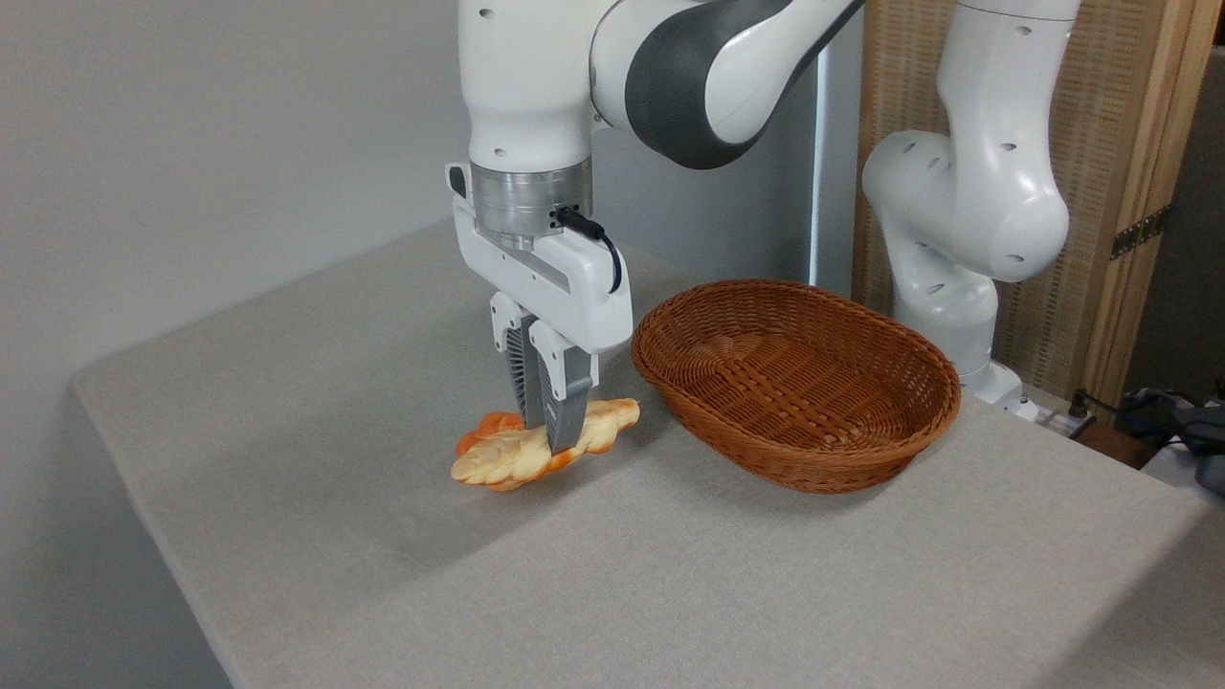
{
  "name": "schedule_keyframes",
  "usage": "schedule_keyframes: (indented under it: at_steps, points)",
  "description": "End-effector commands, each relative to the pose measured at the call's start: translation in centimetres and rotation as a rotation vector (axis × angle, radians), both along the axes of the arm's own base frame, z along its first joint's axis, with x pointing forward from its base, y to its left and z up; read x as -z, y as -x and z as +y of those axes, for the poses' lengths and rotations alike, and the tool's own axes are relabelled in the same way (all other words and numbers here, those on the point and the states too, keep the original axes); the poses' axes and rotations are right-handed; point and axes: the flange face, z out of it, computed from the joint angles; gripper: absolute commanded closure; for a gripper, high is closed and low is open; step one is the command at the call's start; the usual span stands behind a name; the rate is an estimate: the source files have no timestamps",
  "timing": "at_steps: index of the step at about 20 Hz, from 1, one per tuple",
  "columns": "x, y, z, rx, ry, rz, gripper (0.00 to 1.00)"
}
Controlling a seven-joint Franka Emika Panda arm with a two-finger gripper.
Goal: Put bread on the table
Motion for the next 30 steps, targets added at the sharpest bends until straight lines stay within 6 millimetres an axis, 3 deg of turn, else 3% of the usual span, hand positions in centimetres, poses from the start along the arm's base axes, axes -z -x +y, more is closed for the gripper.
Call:
schedule_keyframes:
  at_steps: [1,27,28,30]
  points:
    - [-0.47,-0.35,-0.44,-0.024,0.024,-0.013,0.0]
    - [-0.42,-0.31,-0.39,-0.011,0.015,-0.01,0.0]
    - [-0.42,-0.31,-0.39,-0.009,0.014,-0.01,0.01]
    - [-0.42,-0.31,-0.37,-0.006,0.009,-0.011,0.13]
